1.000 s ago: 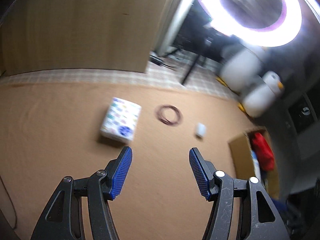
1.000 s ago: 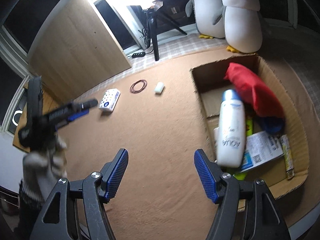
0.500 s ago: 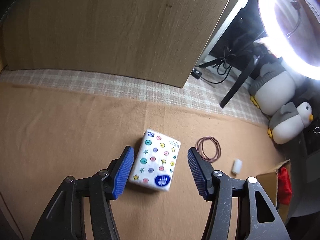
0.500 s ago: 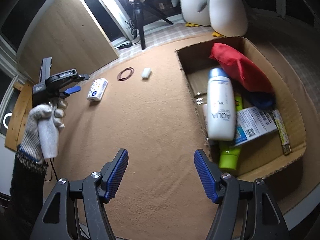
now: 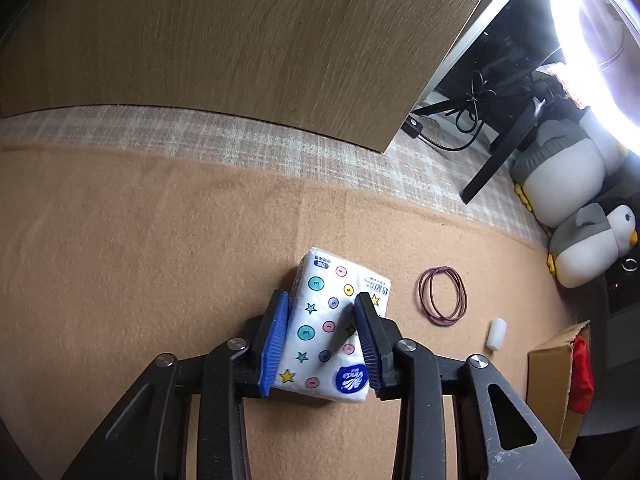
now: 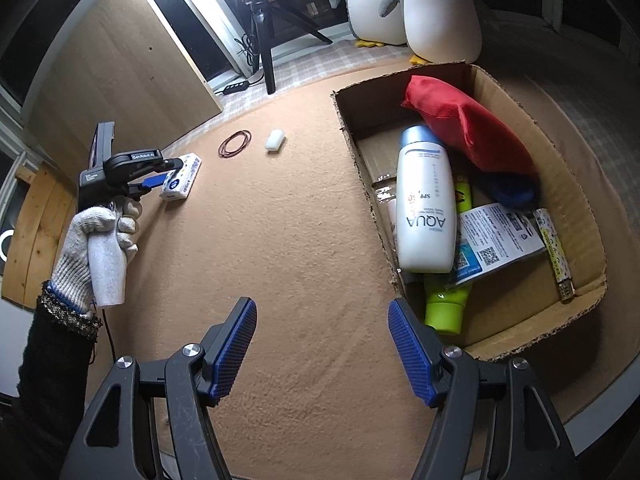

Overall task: Organize objects
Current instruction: 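Move the left tool down over the white Vinda tissue pack and close it, then lift the tissue pack with the left tool and carry it over the box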

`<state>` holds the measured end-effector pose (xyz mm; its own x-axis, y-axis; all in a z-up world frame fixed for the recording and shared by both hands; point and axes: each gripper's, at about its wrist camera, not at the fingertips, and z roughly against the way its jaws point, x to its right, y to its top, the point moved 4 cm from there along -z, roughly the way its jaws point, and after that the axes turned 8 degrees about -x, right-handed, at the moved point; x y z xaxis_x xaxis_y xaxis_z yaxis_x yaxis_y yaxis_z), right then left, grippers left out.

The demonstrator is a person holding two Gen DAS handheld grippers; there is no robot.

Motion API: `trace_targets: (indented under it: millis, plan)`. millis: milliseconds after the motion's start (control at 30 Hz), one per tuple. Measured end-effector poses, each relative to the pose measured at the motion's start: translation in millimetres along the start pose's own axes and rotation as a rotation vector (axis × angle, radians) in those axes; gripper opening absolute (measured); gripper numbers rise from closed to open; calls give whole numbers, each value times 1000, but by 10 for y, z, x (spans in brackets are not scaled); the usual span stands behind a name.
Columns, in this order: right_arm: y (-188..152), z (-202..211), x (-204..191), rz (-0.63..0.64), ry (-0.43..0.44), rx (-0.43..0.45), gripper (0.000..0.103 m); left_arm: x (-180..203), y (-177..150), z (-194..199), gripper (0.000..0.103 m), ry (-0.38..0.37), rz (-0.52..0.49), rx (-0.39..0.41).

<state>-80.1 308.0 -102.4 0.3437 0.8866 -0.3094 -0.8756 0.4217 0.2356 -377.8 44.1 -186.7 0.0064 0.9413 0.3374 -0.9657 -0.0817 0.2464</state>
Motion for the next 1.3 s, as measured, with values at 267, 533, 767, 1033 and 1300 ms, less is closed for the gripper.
trace_targets:
  millis: [267, 533, 767, 1033, 1300]
  plan:
    - [61, -57, -129, 34, 17, -8, 65, 140, -250, 14, 32, -17, -69, 6]
    - [59, -75, -181, 52, 35, -11, 65, 355, -681, 82, 32, -35, -124, 1]
    - [80, -109, -185, 48, 59, -6, 65, 516, -1230, 155, 33, -88, -138, -17]
    - [159, -311, -276, 65, 95, -39, 65, 650, -1810, 252, 32, -131, -153, -55]
    - [197, -556, -417, 98, 129, -90, 65, 695, -2100, 364, 34, -139, -189, -91]
